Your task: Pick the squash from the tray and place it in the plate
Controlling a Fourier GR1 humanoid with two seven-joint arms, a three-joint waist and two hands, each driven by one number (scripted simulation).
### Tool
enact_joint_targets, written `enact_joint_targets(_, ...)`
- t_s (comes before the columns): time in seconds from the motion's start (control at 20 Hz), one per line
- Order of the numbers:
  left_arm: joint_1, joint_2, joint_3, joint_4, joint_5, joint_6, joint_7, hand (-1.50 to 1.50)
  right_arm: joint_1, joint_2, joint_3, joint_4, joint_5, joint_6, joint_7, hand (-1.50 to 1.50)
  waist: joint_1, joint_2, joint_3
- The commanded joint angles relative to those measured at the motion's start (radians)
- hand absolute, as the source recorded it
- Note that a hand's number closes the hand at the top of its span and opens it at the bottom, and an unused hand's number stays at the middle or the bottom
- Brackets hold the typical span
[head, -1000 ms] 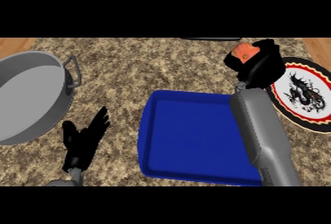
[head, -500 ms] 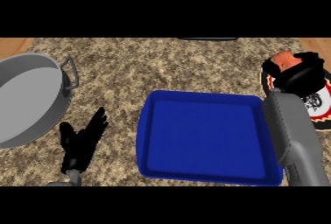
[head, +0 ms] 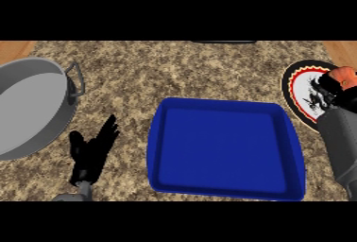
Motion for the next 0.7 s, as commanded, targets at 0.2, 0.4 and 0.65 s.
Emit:
enact_joint_targets(0.2,-0.004,0.042,0.033,-0.021,0.027,-0.037,0.021,0.0,0.019,-0.097,-0.063,0.128,-0.311,0.106,-0.12,1.5,0.009,0.004,0.004)
enact_joint_targets(0.4,0.01,-0.018,-0.012,-0.02,-0.007,0.01,0.017,0.0,0.042,-0.11,-0.091,0.171,-0.419,0.261,-0.254,-1.5,0.009,0.007,0.007)
enact_joint_targets(0.65,-0.031,-0.021,-0.004,0.0,-0.007,0.014,0.03,0.0,0.01,-0.141,-0.168,0.128,-0.583,0.348,-0.494,-1.5,0.01,0.01,0.008)
